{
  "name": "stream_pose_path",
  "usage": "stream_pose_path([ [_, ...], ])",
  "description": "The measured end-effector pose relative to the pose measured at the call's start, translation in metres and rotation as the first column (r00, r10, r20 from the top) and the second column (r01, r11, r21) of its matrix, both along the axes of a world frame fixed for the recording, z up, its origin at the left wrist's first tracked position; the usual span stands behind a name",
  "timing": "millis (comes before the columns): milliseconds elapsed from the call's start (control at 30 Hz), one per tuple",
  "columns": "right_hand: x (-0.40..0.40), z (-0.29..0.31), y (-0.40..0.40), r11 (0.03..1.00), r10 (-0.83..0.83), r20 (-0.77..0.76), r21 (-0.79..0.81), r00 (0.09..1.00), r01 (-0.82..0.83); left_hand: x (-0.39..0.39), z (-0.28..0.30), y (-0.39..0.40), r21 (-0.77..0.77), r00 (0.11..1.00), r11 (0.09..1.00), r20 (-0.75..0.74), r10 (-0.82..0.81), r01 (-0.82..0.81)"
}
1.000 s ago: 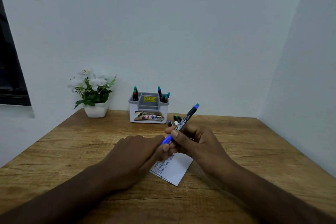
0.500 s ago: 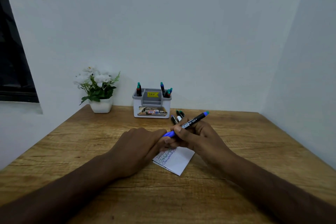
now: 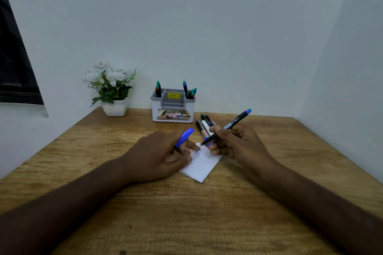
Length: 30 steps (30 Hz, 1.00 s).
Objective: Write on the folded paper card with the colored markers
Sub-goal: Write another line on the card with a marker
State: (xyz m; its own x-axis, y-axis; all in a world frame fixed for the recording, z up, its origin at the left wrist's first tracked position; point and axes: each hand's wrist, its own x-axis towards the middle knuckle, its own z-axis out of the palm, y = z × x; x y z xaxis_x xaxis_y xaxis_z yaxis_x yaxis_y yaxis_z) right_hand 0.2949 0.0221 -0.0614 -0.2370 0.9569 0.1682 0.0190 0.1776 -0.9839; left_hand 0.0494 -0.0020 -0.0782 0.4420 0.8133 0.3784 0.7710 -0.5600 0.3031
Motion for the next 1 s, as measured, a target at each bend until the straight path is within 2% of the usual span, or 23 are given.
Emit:
stream_pose_path([
  [133, -0.01, 0.001, -0.01, 0.991, 0.122, 0.032, -0.052, 0.992, -0.12, -0.002, -0.005, 0.004, 0.01, 0.999, 1.0, -0.027, -0.019, 0.019],
  [267, -0.009, -0.002, -0.016, 0.99, 0.133, 0.244, 0.008, 0.961, -0.139, -0.002, -0.007, 0.007, 0.008, 0.999, 1.0, -0.042, -0.007, 0.007],
  [367, -0.012, -0.002, -0.015, 0.989, 0.144, 0.219, -0.01, 0.965, -0.145, -0.005, -0.002, 0.007, -0.058, 0.998, 0.996, 0.029, -0.062, 0.063],
  [467, -0.011, -0.001, -0.016, 0.99, 0.136, 0.227, -0.001, 0.964, -0.139, -0.014, 0.004, 0.008, -0.121, 0.993, 0.986, 0.018, -0.115, 0.116],
  [567, -0.01, 0.003, -0.019, 0.988, 0.086, 0.328, 0.091, 0.941, -0.122, -0.018, 0.003, 0.01, -0.15, 0.994, 0.984, -0.023, -0.106, 0.101],
  [767, -0.019, 0.0, -0.021, 0.972, 0.018, 0.455, 0.201, 0.89, -0.122, -0.016, -0.004, 0.014, -0.128, 0.993, 0.988, -0.07, -0.1, 0.09],
  [867, -0.017, 0.0, -0.02, 0.965, -0.028, 0.461, 0.244, 0.887, -0.096, -0.016, -0.003, 0.013, -0.114, 0.99, 0.989, -0.091, -0.106, 0.095],
  [1000, -0.016, 0.0, -0.019, 0.962, -0.008, 0.478, 0.243, 0.879, -0.124, -0.017, -0.001, 0.013, -0.132, 0.989, 0.985, -0.08, -0.127, 0.116],
])
